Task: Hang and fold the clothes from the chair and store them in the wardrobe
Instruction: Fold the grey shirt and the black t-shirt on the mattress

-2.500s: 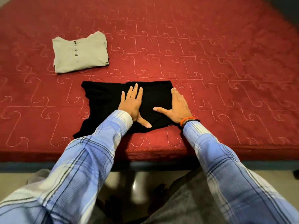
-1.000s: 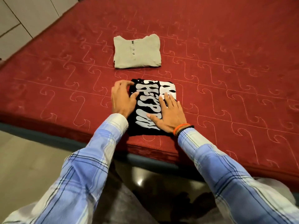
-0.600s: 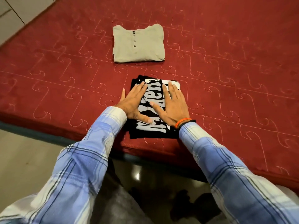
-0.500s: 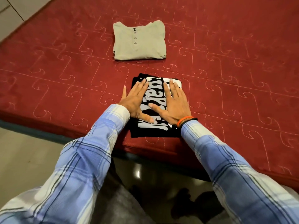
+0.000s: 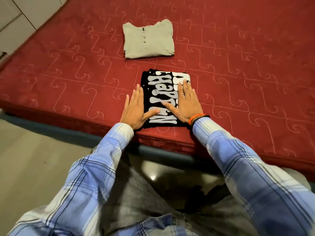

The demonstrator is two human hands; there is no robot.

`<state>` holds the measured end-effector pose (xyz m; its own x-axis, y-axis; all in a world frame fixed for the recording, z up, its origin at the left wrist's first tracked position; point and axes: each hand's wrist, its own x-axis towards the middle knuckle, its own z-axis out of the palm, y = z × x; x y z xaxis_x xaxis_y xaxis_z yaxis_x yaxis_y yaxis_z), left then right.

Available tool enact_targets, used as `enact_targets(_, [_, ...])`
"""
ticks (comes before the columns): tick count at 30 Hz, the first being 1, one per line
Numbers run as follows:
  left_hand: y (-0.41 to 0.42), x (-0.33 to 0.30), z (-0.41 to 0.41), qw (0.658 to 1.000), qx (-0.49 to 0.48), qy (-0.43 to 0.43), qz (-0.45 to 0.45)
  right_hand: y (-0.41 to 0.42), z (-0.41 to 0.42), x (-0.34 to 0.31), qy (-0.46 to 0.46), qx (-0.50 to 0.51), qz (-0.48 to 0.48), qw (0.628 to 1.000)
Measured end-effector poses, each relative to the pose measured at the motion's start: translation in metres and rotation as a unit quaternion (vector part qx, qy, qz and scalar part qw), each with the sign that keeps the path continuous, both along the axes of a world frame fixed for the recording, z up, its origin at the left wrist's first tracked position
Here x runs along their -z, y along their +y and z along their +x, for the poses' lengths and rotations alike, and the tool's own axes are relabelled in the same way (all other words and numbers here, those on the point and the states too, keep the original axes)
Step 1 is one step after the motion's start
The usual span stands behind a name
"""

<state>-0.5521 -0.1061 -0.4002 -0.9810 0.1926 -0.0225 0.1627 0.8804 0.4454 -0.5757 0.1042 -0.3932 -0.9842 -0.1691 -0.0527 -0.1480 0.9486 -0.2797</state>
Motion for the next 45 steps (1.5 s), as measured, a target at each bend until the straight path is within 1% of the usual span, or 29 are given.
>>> enact_targets(2, [-0.001,-0.001,0.004,0.999,0.006,-0.018,-0.036,0.0,0.007,-0.001,-0.005,0.001,0.018,1.0])
enact_targets(4, [-0.002,0.0,0.01,0.998,0.007,-0.023,-0.053,-0.003,0.012,-0.001,0.004,0.001,0.028,1.0])
enact_targets(7, [-0.003,-0.002,0.012,0.999,-0.001,-0.034,-0.04,-0.011,0.017,-0.01,0.06,-0.049,0.0,0.997])
enact_targets(9, [-0.005,-0.006,0.01,0.999,-0.011,-0.044,0.009,-0.018,0.018,-0.018,0.135,-0.116,-0.038,0.983])
enact_targets(10, [-0.006,-0.009,0.008,0.998,-0.023,-0.04,0.052,-0.023,0.019,-0.019,0.163,-0.137,-0.058,0.975])
enact_targets(12, [-0.008,-0.016,0.0,0.984,-0.093,-0.016,0.154,-0.033,0.025,-0.024,0.167,-0.157,-0.089,0.969])
enact_targets(14, [-0.01,-0.025,-0.02,0.952,-0.207,-0.011,0.225,-0.045,0.029,-0.025,0.16,-0.165,-0.103,0.968])
enact_targets(15, [-0.012,-0.028,-0.032,0.934,-0.251,-0.028,0.254,-0.051,0.029,-0.024,0.16,-0.17,-0.1,0.967])
enact_targets(17, [-0.012,-0.029,-0.057,0.898,-0.295,-0.077,0.317,-0.062,0.029,-0.021,0.161,-0.194,-0.07,0.965])
enact_targets(18, [-0.011,-0.027,-0.07,0.888,-0.306,-0.098,0.33,-0.066,0.028,-0.019,0.16,-0.21,-0.042,0.964])
enact_targets(20, [-0.004,-0.03,-0.082,0.895,-0.313,-0.118,0.296,-0.07,0.028,-0.017,0.152,-0.223,0.006,0.963])
enact_targets(22, [0.006,-0.037,-0.088,0.907,-0.321,-0.114,0.248,-0.074,0.026,-0.018,0.146,-0.204,-0.003,0.968])
enact_targets(24, [0.011,-0.039,-0.093,0.908,-0.336,-0.111,0.225,-0.078,0.024,-0.018,0.147,-0.201,-0.05,0.967])
enact_targets(26, [0.014,-0.04,-0.097,0.899,-0.352,-0.104,0.239,-0.077,0.023,-0.014,0.139,-0.22,-0.108,0.959])
enact_targets(28, [0.016,-0.038,-0.101,0.889,-0.365,-0.087,0.262,-0.072,0.024,-0.011,0.104,-0.226,-0.185,0.951])
enact_targets(31, [0.019,-0.04,-0.099,0.884,-0.382,-0.058,0.262,-0.062,0.024,-0.015,0.032,-0.199,-0.283,0.938])
enact_targets(35, [0.02,-0.034,-0.098,0.892,-0.387,-0.041,0.23,-0.056,0.022,-0.025,-0.026,-0.219,-0.299,0.929])
enact_targets(37, [0.022,-0.032,-0.094,0.906,-0.367,0.011,0.21,-0.052,0.02,-0.031,-0.063,-0.155,-0.362,0.917])
enact_targets(38, [0.023,-0.032,-0.087,0.921,-0.338,0.057,0.188,-0.05,0.018,-0.032,-0.039,-0.107,-0.383,0.917])
enact_targets(39, [0.025,-0.031,-0.079,0.934,-0.297,0.11,0.166,-0.046,0.015,-0.03,0.035,-0.067,-0.362,0.929])
enact_targets(40, [0.026,-0.029,-0.07,0.944,-0.246,0.155,0.154,-0.042,0.01,-0.024,0.125,-0.032,-0.301,0.945])
enact_targets(41, [0.026,-0.024,-0.063,0.954,-0.187,0.183,0.145,-0.037,0.006,-0.018,0.193,-0.004,-0.231,0.954])
enact_targets(42, [0.026,-0.017,-0.059,0.966,-0.129,0.187,0.126,-0.032,0.001,-0.012,0.212,0.015,-0.164,0.963])
enact_targets(43, [0.025,-0.01,-0.056,0.979,-0.082,0.165,0.091,-0.026,-0.004,-0.005,0.183,0.018,-0.105,0.977])
enact_targets(45, [0.023,0.004,-0.055,0.996,-0.046,0.079,0.015,-0.015,-0.007,0.004,0.086,0.007,-0.025,0.996])
